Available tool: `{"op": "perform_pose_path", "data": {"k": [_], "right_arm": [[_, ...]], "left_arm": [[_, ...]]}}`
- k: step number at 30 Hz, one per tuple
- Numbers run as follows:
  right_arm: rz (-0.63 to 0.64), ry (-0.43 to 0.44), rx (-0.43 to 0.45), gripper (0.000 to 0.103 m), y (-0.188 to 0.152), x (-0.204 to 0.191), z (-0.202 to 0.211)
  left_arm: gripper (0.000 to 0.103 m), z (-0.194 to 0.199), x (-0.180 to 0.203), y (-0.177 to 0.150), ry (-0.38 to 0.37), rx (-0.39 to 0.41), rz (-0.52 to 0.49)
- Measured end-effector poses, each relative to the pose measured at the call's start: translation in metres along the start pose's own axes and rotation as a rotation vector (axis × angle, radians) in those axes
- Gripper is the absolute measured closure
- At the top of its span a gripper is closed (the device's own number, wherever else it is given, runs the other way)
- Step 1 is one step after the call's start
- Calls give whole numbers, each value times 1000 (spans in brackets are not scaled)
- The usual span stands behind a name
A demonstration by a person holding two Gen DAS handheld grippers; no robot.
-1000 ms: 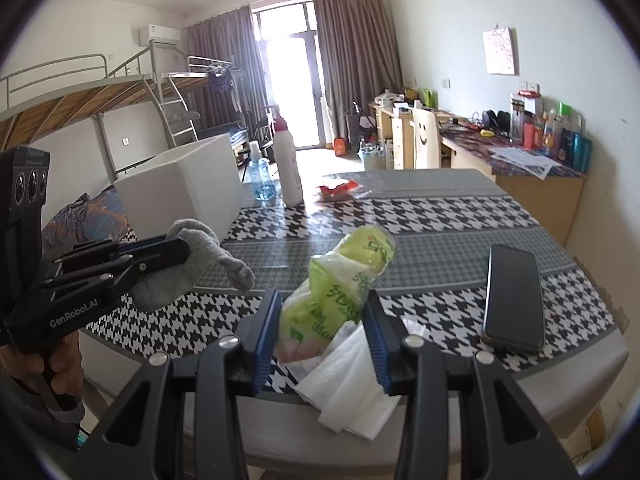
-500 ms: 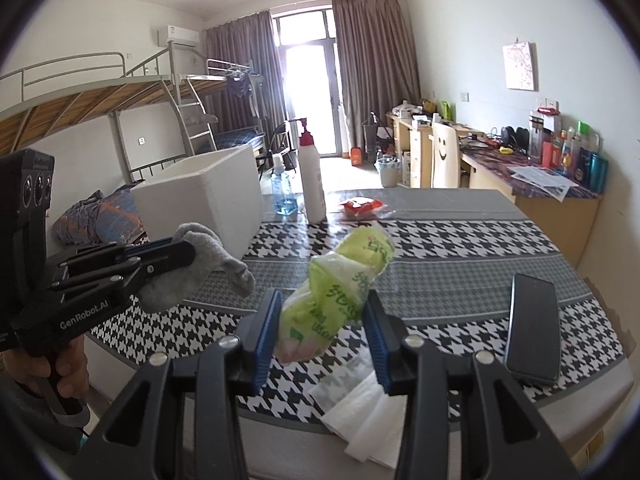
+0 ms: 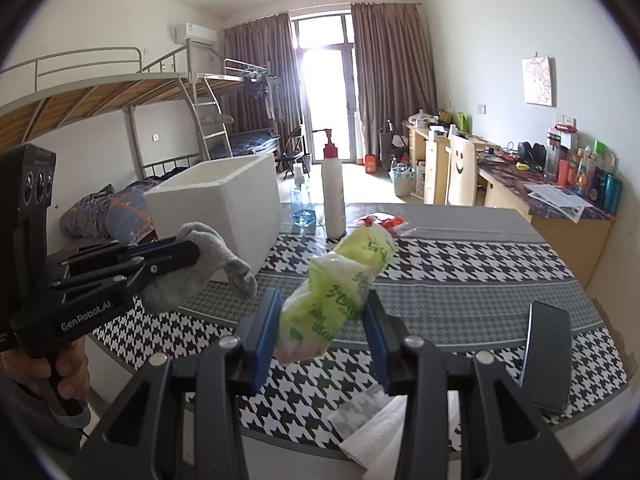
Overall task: Organize soft objects
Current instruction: 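Carry the sock and wipes pack in both tools toward the white foam box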
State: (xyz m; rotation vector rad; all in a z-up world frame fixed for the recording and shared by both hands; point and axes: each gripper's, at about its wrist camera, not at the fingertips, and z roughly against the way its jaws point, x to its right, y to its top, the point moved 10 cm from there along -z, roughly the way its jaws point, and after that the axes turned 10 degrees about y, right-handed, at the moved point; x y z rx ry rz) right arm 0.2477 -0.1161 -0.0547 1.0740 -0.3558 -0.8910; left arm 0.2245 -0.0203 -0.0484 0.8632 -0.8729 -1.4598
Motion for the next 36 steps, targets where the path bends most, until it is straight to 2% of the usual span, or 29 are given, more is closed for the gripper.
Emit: {"op": "perform_pose_path", "data": {"k": [36], "right_arm": [[66, 33, 48, 57, 52, -19, -20]], "left_arm": [[94, 3, -31, 55, 51, 94, -2]]}}
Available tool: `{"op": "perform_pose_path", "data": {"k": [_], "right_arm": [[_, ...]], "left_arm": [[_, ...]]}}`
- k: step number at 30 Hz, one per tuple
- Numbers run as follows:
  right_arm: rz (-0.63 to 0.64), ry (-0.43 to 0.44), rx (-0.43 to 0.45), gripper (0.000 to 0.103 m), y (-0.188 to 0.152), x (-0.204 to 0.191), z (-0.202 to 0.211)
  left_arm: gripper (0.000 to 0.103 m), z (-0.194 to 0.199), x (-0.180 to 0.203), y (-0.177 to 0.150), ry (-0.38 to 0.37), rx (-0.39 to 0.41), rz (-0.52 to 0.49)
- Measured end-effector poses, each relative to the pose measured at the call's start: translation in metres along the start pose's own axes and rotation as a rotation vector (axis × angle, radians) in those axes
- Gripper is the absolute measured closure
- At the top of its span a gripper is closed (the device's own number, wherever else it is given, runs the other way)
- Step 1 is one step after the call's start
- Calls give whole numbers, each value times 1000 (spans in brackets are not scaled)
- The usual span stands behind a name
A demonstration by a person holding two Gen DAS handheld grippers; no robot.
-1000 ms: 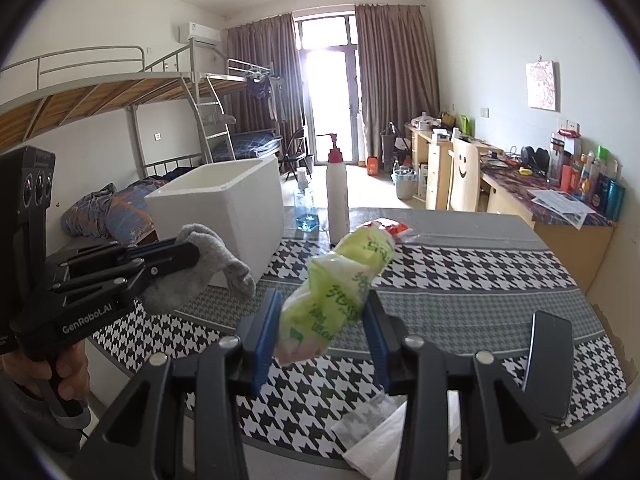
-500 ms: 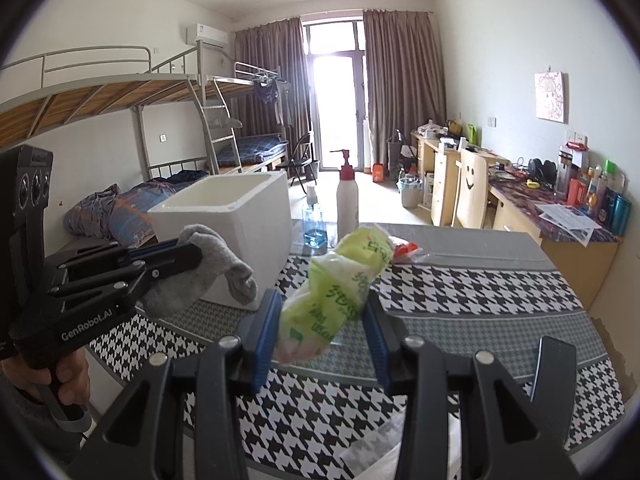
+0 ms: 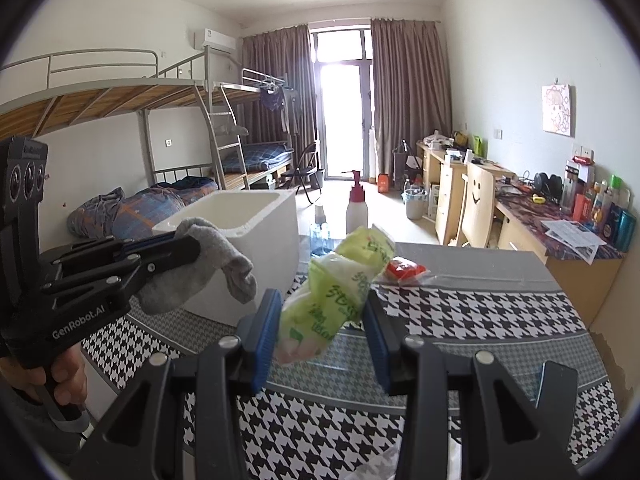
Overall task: Organize soft objects
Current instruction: 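Carry the sock and wipes pack in both tools toward the white foam box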
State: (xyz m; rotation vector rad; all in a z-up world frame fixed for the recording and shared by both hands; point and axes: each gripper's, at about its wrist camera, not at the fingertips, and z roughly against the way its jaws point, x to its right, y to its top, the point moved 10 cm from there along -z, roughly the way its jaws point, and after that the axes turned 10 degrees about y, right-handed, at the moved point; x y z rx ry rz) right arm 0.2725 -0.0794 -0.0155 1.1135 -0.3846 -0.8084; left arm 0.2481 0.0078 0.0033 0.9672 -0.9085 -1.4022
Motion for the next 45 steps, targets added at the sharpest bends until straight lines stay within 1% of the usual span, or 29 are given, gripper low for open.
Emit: {"op": "perform_pose_path", "data": {"k": [12, 27, 37, 45], "right_arm": [[3, 6, 24, 57, 15, 0, -3], [16, 15, 36, 57, 34, 0, -10], [33, 19, 44, 57, 49, -3, -15], [44, 26, 30, 57, 58, -7, -26]], "left_arm": [[94, -1, -5, 18, 1, 28, 1], [94, -3, -11, 36, 23, 55, 2], [94, -12, -36, 50, 64, 71, 29], [94, -21, -50, 56, 93, 72, 49]]}}
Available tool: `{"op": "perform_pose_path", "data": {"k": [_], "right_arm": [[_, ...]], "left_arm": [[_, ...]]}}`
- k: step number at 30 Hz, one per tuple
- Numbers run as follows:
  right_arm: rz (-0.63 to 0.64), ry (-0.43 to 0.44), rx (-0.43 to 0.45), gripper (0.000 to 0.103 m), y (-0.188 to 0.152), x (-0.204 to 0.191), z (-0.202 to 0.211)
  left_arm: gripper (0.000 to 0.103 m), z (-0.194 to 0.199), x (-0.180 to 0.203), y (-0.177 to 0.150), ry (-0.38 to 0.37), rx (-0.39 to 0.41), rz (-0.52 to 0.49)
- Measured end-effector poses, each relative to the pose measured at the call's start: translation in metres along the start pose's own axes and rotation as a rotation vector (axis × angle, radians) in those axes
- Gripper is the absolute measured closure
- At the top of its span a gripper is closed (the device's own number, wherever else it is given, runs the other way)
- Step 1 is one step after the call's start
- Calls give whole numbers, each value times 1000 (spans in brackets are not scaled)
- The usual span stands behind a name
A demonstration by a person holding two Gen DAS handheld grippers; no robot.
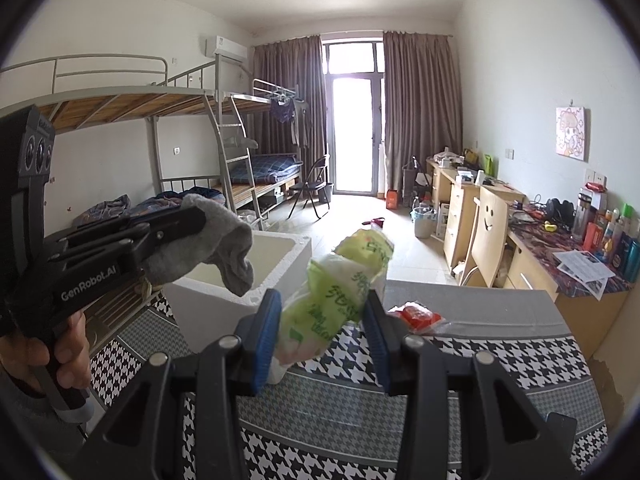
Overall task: Organize soft objects
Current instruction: 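Carry the sock and wipes pack in both tools toward the white foam box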
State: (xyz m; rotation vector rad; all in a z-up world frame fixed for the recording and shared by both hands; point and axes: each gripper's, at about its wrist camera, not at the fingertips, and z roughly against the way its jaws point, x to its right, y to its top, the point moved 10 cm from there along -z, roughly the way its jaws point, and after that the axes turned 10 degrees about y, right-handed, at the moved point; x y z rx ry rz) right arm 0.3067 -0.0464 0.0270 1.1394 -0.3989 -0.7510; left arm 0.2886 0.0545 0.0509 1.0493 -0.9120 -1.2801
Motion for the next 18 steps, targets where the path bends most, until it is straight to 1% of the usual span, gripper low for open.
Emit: {"op": "perform_pose_path", "data": {"k": [7, 12, 13, 14, 18], "right_arm": [[24, 23, -9, 57, 9, -10, -10], [40, 41, -12, 57, 15, -16, -19], [46, 42, -13, 65, 14, -16, -21], [62, 27, -28, 67, 12, -15, -25], [28, 38, -65, 68, 4, -9, -33]], "left_arm": [[94, -11, -16, 0, 53, -15, 20], [94, -19, -25, -4, 74, -35, 29], [94, -20, -27, -4, 76, -39, 27], [94, -21, -30, -4, 86, -40, 27], [94, -24, -35, 0, 101, -38, 28]]}}
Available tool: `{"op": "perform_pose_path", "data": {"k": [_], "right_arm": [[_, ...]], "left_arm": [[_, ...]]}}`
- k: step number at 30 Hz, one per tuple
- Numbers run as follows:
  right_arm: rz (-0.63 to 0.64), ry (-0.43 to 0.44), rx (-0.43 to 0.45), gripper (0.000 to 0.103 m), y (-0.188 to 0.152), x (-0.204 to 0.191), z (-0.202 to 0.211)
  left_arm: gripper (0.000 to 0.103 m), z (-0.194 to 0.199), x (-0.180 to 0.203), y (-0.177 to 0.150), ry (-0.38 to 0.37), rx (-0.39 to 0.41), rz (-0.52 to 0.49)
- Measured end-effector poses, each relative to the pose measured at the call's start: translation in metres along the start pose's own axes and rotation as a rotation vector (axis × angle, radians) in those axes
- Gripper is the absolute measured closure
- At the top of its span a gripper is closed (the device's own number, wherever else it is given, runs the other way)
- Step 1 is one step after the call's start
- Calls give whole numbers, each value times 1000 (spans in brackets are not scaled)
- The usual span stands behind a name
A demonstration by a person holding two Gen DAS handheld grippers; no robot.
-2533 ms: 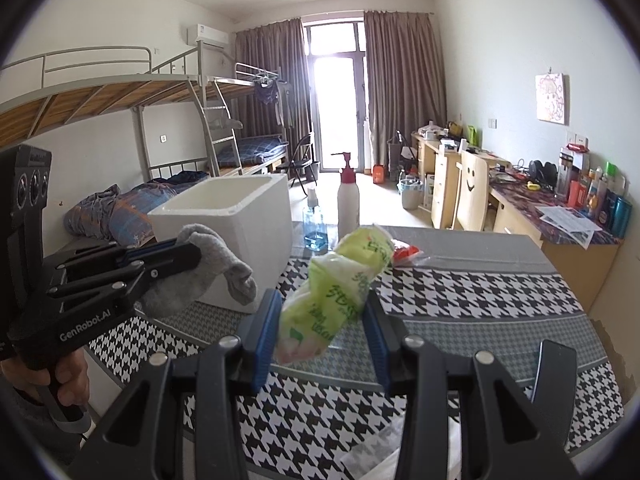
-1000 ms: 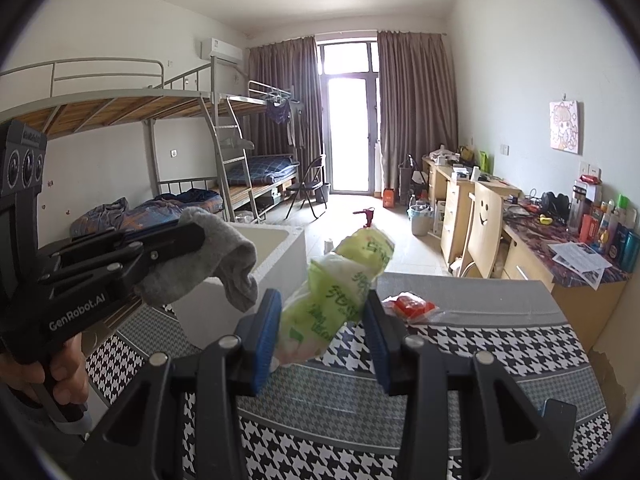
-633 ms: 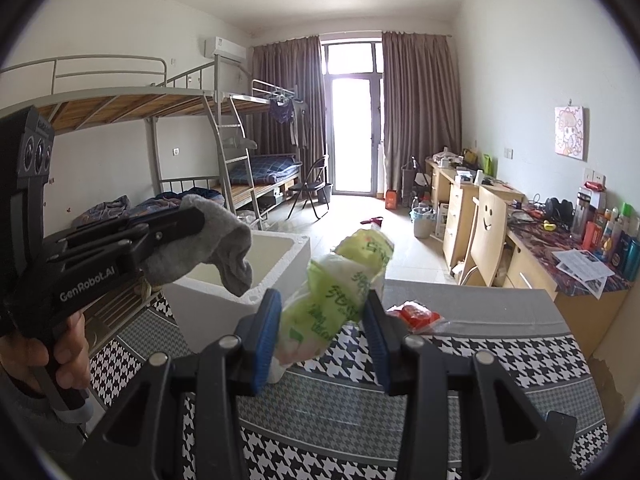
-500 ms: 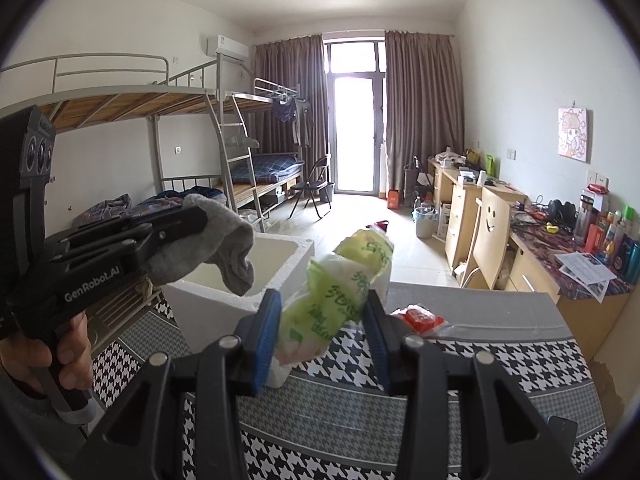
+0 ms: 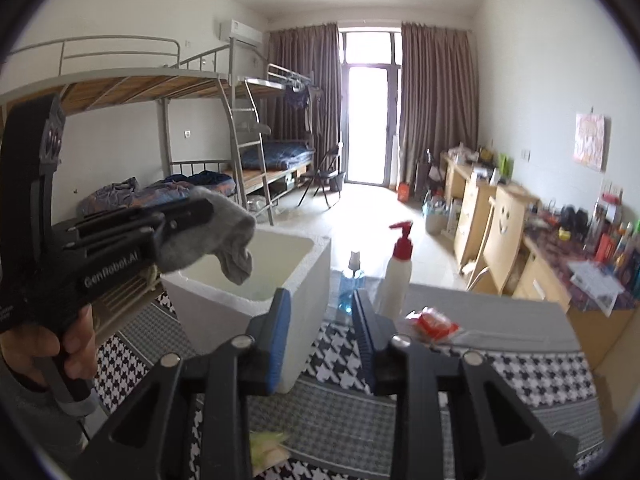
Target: Organize soft objects
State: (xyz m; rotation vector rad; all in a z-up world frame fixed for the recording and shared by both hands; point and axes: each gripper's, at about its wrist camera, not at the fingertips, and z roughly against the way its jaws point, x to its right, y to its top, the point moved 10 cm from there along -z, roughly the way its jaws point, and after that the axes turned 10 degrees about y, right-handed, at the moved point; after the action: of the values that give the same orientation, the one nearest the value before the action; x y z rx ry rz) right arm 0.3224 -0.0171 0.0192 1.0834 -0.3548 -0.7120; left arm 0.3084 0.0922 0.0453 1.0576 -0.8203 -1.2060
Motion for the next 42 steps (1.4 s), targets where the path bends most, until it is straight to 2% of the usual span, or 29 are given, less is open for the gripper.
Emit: {"op": "perform_pose_path", "data": {"k": [9, 18, 20, 22, 23, 29, 34, 42], "right_arm": [[10, 46, -37, 68, -20, -13, -3], [20, 54, -63, 68, -31, -19, -1], [18, 66, -73, 63, -34, -23, -1], [16, 80, -83, 46, -38, -26, -2], [19, 86, -86, 44, -39, -28, -2], [25, 108, -116, 42, -52, -39, -7], [23, 131, -163, 34, -70, -49, -14], [13, 178, -317, 32, -124, -69, -34]], "left_arm": [[94, -12, -7, 3, 25, -11, -1], [94, -28, -17, -3, 44, -46, 8], [94, -31, -19, -5, 48, -57, 11], [94, -34, -22, -6, 50, -65, 13], [94, -35, -21, -6, 49, -69, 15], [94, -40, -23, -7, 52, -81, 14], [94, -48, -27, -13, 57, -107, 15], [94, -55, -26, -17, 56, -126, 11]]}}
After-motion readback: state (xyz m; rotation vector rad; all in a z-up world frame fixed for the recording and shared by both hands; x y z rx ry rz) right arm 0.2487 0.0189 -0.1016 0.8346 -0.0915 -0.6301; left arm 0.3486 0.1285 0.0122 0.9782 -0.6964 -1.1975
